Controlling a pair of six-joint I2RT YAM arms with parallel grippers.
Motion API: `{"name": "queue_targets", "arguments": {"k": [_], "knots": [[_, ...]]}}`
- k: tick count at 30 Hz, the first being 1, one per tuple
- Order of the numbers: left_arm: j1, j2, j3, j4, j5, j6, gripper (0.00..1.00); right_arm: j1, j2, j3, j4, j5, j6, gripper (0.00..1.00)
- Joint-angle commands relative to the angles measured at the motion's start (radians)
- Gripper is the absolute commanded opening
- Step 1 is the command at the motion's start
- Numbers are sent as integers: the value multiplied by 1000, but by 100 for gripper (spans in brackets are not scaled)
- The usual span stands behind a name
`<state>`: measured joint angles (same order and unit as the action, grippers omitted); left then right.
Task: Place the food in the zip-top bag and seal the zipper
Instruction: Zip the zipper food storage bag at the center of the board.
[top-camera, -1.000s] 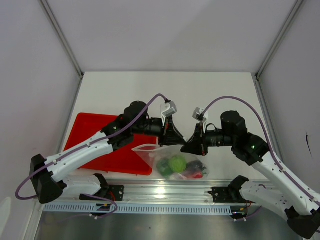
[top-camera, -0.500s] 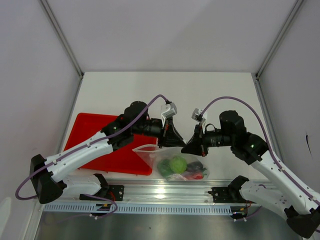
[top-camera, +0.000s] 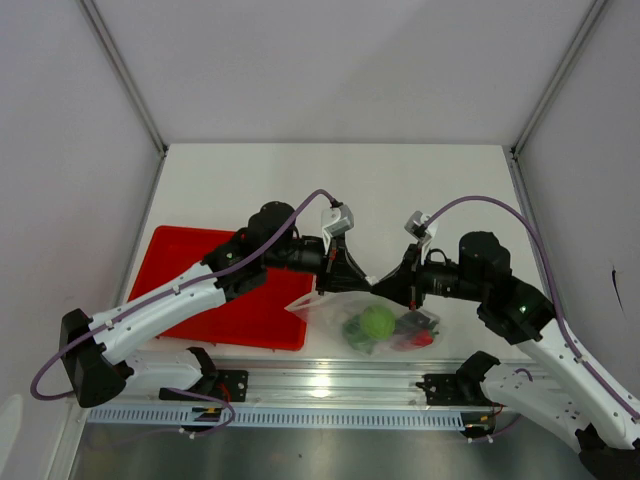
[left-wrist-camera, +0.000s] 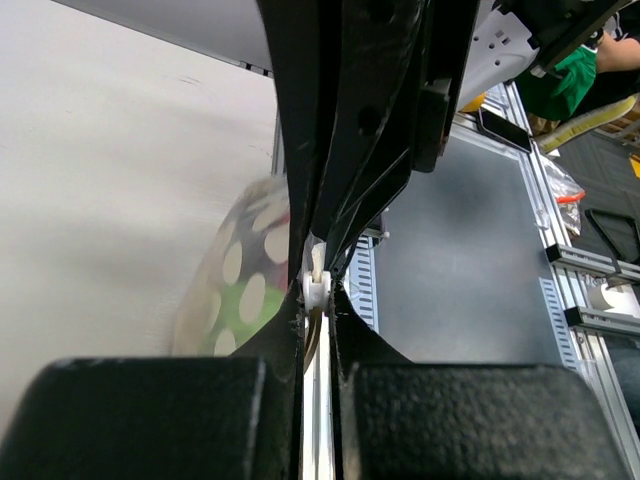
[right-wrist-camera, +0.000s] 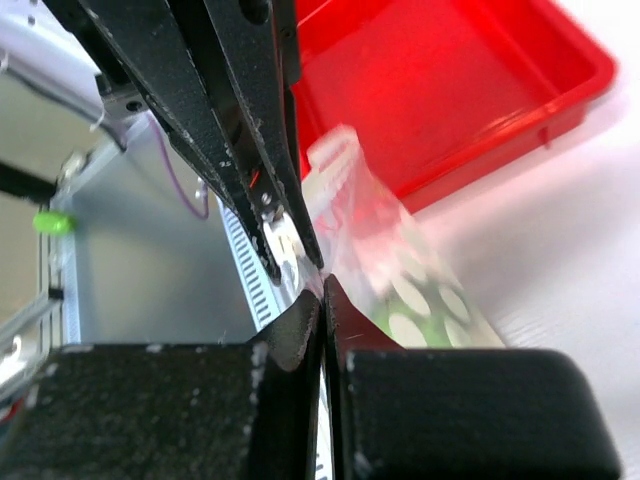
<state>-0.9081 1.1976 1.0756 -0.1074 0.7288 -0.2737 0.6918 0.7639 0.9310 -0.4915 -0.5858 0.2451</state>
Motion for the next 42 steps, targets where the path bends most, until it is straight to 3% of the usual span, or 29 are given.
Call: {"name": "queue_targets", "arguments": {"k": [1,9,15,16,17,20,35,38,42], "knots": [[9,-16,0,-61,0,37,1,-9,-70,-3,125,134,71,0],[37,-36,-42,-68,-2,44,1,-21,-118,-27,136,114,99,0],[41,-23,29,-49,35,24,0,-17,-6,9,59,-178,7,0],[41,-14,33,-52,46,22,1,-15,5,20,24,-177,-6,5],[41,-10,41,-52,50,21,1,-14,18,40,8,-174,-16,29],[41,2,63,-48,64,14,0,-12,43,77,-57,-177,-79,38],[41,8,66,-29,98,-5,1,14,167,131,-133,-227,-145,29],[41,11,70,-29,104,-7,1,18,186,137,-110,-226,-135,19],[41,13,64,-37,109,4,1,21,195,137,-68,-241,-119,14]]}}
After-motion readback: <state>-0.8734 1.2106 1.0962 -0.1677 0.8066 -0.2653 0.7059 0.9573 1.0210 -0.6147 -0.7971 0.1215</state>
